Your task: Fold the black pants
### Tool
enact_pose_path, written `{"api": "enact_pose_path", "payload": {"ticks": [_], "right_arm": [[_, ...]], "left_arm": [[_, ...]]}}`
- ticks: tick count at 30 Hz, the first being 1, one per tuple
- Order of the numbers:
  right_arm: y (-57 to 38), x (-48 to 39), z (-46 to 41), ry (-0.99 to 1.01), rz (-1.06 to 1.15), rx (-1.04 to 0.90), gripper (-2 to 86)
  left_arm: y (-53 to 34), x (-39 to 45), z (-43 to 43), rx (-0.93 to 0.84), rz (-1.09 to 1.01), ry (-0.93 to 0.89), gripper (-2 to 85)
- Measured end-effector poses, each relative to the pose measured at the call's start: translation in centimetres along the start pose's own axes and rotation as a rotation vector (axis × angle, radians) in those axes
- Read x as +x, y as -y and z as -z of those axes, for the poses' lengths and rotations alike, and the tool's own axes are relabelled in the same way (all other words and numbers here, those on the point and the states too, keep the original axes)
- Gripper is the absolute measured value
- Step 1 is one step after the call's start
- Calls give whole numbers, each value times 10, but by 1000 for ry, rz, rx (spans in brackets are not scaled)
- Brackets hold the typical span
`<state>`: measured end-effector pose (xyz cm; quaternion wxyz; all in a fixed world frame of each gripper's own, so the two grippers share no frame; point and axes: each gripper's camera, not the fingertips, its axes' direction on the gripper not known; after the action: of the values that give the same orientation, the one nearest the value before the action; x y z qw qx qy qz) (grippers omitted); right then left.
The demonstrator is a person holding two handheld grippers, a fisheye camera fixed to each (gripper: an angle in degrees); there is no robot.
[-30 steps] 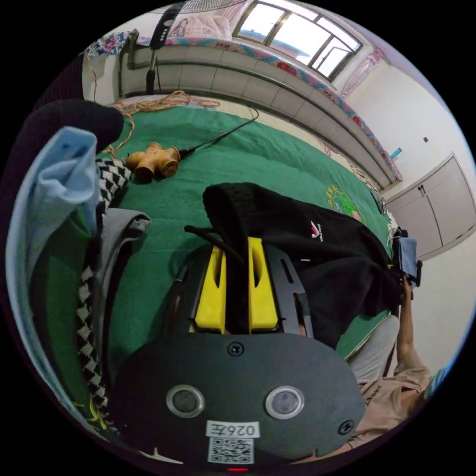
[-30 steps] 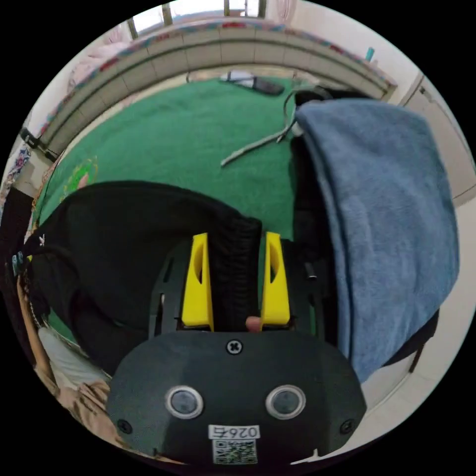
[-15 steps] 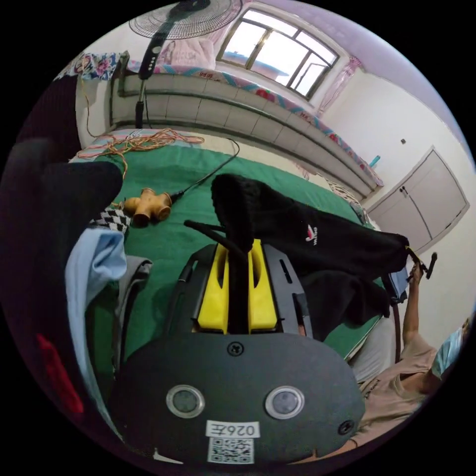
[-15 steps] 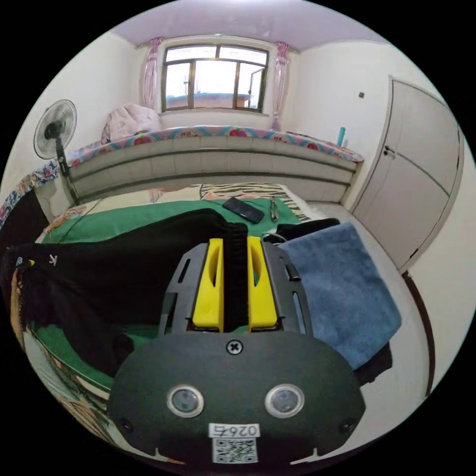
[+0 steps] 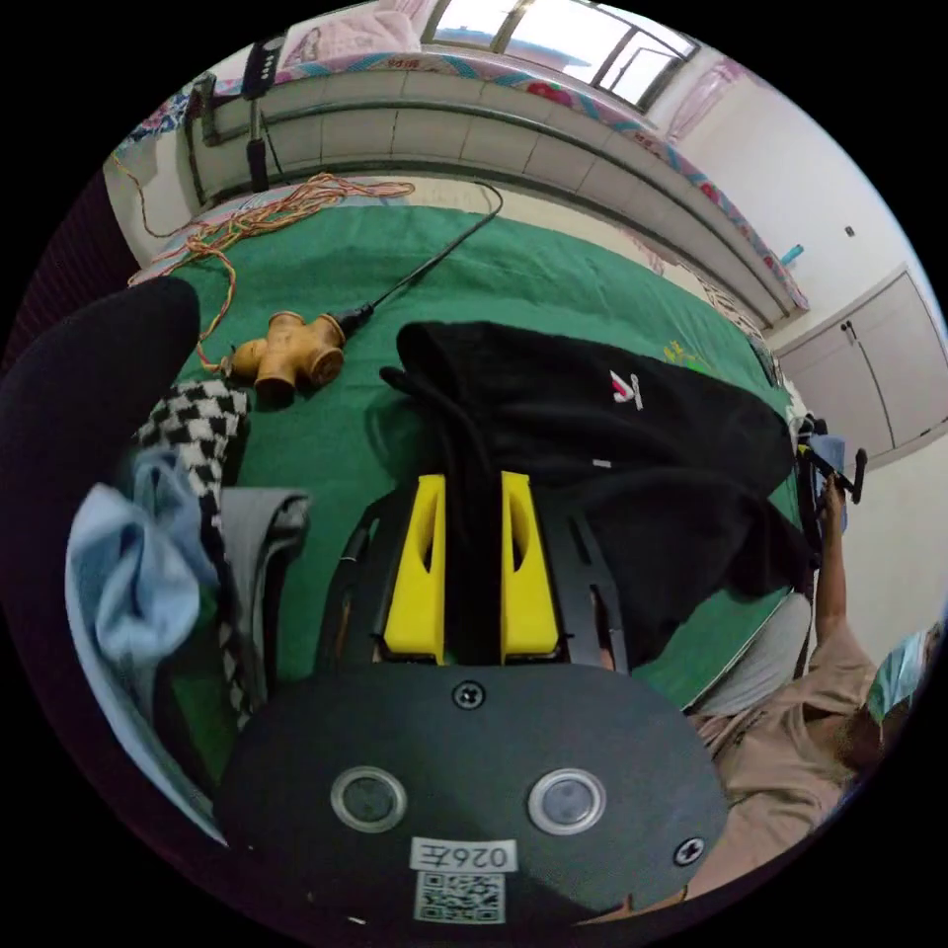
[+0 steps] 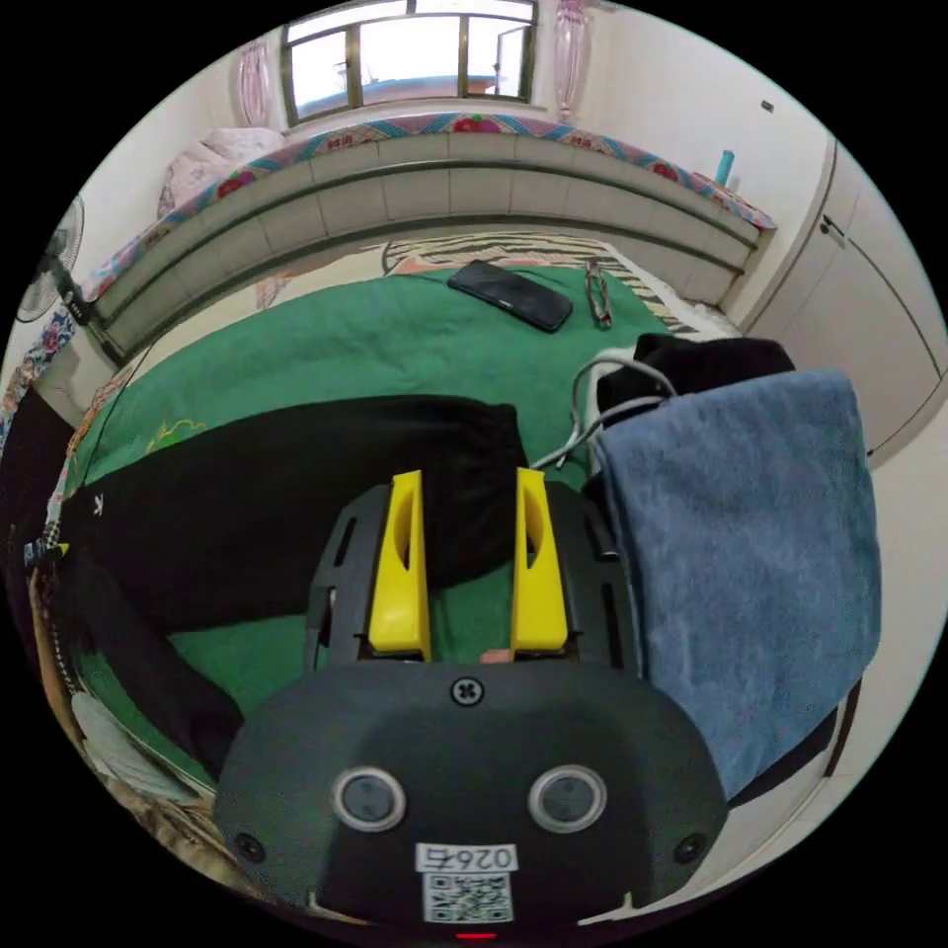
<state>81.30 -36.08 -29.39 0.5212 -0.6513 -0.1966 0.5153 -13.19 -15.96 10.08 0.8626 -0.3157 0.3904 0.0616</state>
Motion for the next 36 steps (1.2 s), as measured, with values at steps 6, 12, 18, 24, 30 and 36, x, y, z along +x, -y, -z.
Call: {"api": "enact_pose_path", "payload": {"ticks": [6, 12, 18, 24, 30, 36], "right_arm": [[-67, 40, 10, 91, -138, 10, 97], [-113, 53, 65, 306, -135, 127, 51], [-172, 18, 104, 360, 102, 41, 35], [-252, 32, 146, 228, 128, 29, 30], [-344, 86, 188, 178, -25, 146, 24], [-401, 130, 203, 253, -140, 151, 28]], "left_arm": [[-109, 35, 38, 6, 2, -51, 96], [-190, 83, 97, 226, -82, -76, 1], [-189, 160, 107, 234, -335, 255, 63], [-179, 167, 84, -60, -248, 271, 77], [-201, 120, 117, 90, -207, -53, -1], [-205, 92, 104, 102, -168, -75, 9]]}}
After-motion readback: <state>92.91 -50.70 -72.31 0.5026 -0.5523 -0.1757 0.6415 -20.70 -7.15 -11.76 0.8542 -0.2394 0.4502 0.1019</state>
